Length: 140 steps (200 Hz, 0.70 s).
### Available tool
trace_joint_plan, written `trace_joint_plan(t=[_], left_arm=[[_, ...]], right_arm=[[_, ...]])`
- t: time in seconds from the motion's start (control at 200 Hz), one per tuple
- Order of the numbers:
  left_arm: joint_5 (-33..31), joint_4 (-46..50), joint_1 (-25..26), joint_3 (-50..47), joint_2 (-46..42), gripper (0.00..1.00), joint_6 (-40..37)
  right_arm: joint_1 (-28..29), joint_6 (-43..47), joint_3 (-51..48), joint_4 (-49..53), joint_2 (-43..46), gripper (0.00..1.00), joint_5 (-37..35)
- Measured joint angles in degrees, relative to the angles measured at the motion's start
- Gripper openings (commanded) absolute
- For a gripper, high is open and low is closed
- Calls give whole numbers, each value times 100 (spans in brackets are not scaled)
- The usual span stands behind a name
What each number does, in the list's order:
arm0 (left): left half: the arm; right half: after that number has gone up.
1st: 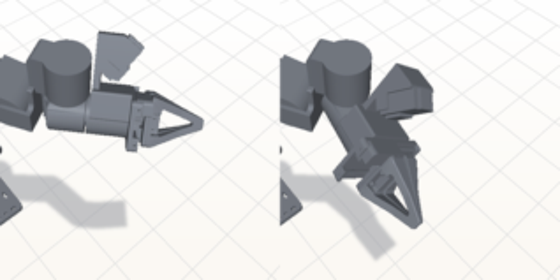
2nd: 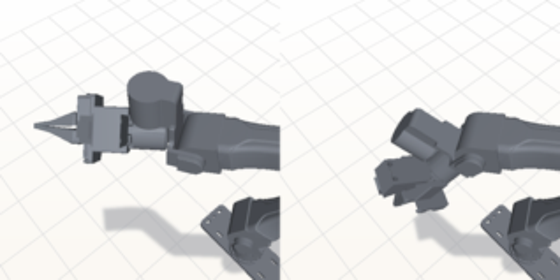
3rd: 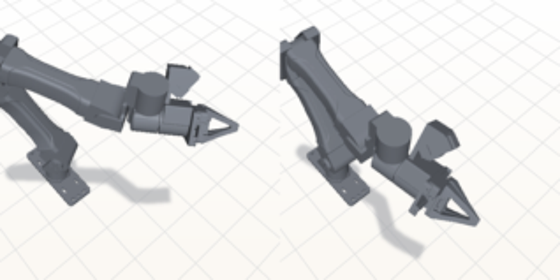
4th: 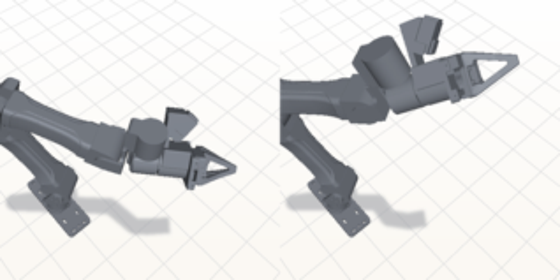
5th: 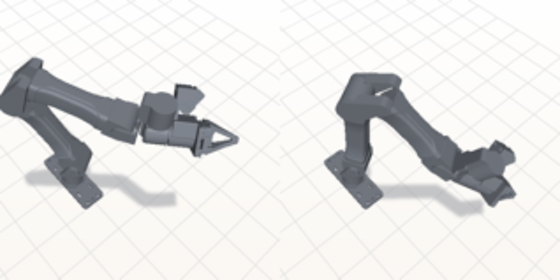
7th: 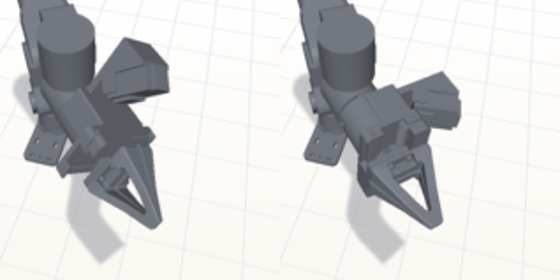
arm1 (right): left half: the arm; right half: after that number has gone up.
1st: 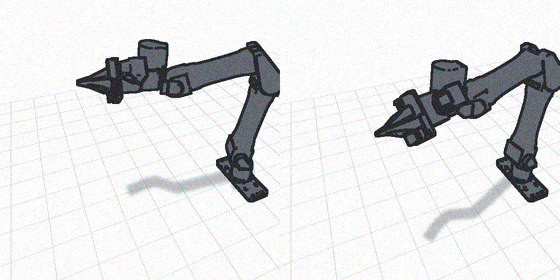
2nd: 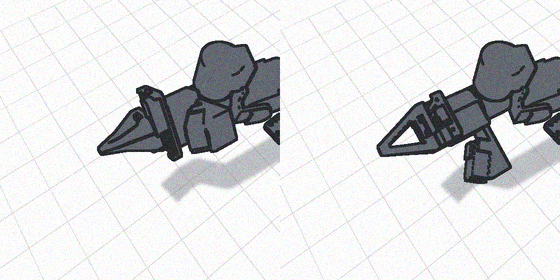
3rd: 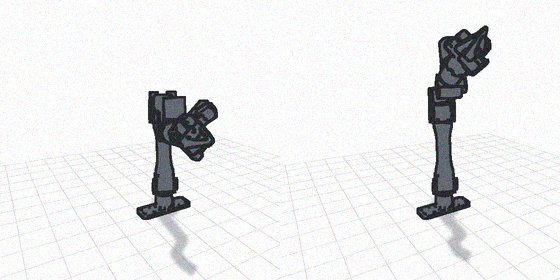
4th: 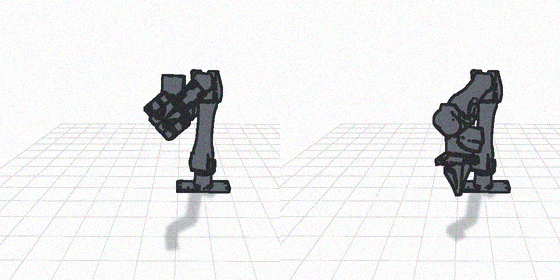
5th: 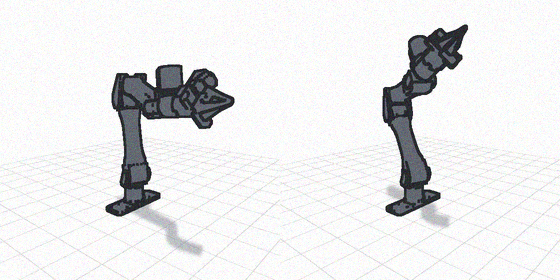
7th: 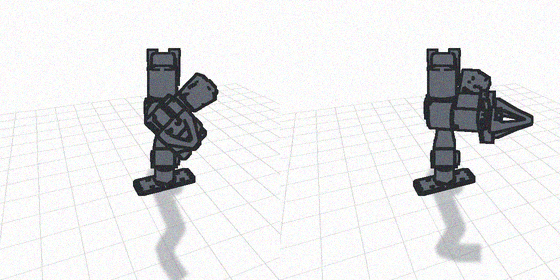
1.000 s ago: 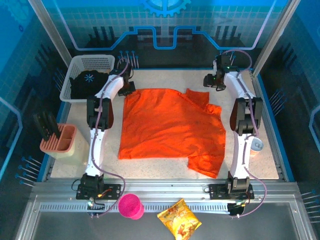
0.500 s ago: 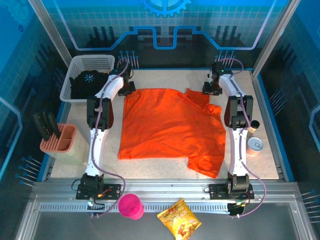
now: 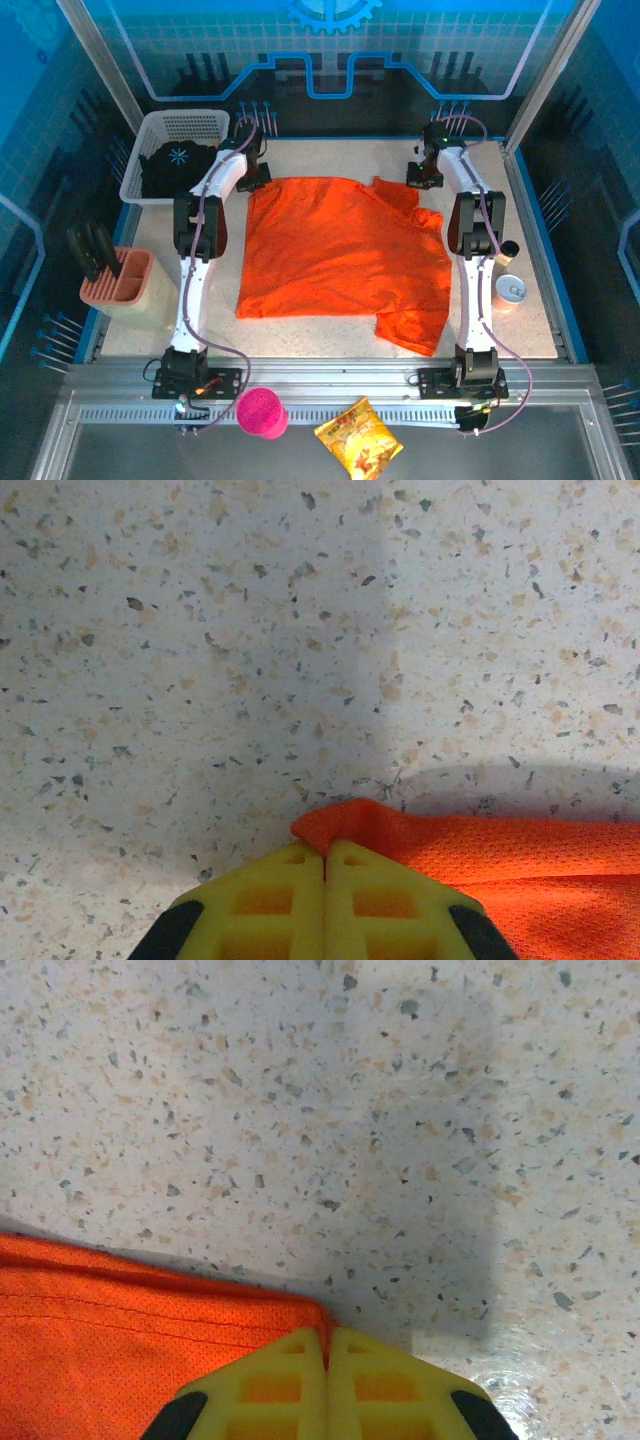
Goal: Fold and stack the t-shirts
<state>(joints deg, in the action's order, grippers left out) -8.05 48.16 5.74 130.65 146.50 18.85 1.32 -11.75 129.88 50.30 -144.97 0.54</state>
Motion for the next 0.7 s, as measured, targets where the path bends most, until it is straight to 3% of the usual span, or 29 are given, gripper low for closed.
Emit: trace_joint_plan(t=[0.3, 0.701], left_arm=[[337, -96, 17, -107, -74, 0, -234], [658, -396, 109, -210, -90, 0, -426]], right_arm=[[-2, 448, 131, -463, 142, 0, -133], [122, 1836, -400, -2789, 874, 0, -684]])
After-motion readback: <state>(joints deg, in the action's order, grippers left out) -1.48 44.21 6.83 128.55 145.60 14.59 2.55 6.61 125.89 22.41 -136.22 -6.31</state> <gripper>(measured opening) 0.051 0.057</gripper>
